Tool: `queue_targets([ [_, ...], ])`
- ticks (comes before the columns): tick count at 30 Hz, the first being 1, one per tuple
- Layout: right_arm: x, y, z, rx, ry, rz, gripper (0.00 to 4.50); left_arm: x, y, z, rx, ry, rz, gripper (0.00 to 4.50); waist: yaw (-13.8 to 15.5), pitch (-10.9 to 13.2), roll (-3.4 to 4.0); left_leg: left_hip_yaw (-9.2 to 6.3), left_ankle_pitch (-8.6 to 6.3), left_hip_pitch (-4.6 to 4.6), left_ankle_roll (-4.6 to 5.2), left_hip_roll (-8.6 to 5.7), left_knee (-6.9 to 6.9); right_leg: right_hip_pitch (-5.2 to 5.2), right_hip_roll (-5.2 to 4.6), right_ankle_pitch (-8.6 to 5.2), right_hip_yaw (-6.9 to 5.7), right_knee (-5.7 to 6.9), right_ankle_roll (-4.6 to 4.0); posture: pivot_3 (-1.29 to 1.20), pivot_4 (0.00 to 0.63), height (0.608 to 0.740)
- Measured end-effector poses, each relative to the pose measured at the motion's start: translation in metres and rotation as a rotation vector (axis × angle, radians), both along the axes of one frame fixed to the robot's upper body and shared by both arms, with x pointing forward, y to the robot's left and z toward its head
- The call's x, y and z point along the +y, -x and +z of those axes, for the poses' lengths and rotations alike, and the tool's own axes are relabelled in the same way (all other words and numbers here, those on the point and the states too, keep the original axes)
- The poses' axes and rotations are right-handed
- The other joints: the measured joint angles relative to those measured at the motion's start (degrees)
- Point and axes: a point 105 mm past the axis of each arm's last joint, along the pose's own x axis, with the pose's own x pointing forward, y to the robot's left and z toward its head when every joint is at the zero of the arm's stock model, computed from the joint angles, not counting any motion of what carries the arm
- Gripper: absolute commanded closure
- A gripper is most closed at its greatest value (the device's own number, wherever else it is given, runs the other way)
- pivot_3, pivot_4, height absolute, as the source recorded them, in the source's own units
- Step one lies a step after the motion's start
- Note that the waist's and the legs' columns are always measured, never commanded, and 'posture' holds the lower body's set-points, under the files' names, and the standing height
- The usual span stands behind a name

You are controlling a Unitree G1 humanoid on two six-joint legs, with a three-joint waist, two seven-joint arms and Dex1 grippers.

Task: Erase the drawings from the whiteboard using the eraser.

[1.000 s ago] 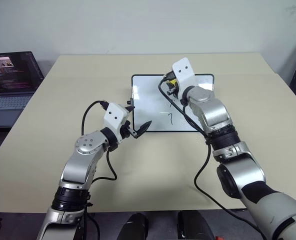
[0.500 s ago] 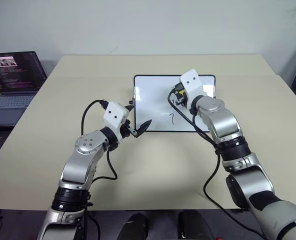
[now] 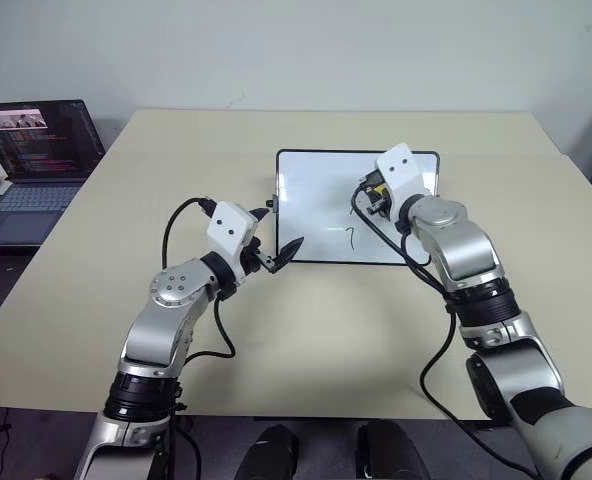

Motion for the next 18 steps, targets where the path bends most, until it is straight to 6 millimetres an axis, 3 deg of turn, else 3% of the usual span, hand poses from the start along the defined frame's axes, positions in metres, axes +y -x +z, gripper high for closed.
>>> queue_targets([
  [8, -0.005, 0.002, 0.002, 0.017, -0.02, -0.03, 3.41, 0.001, -0.001, -0.002, 0.009, 0.002, 0.003, 0.0, -0.03, 0.0, 0.0, 0.01, 0.0, 0.0, 0.0, 0.01, -0.02, -0.01, 0.0, 0.0, 0.01, -0.02, 0.0, 0.0, 0.15, 0.74],
  [18, 0.028, 0.002, 0.006, 0.019, -0.085, -0.001, 3.41, -0.001, -0.001, 0.0, 0.006, 0.001, -0.012, 0.0, -0.4, 0.01, 0.01, 0.05, 0.01, -0.09, -0.02, 0.06, -0.06, -0.17, 0.0, 0.0, 0.07, -0.05, -0.02, 0.0, 0.15, 0.74],
])
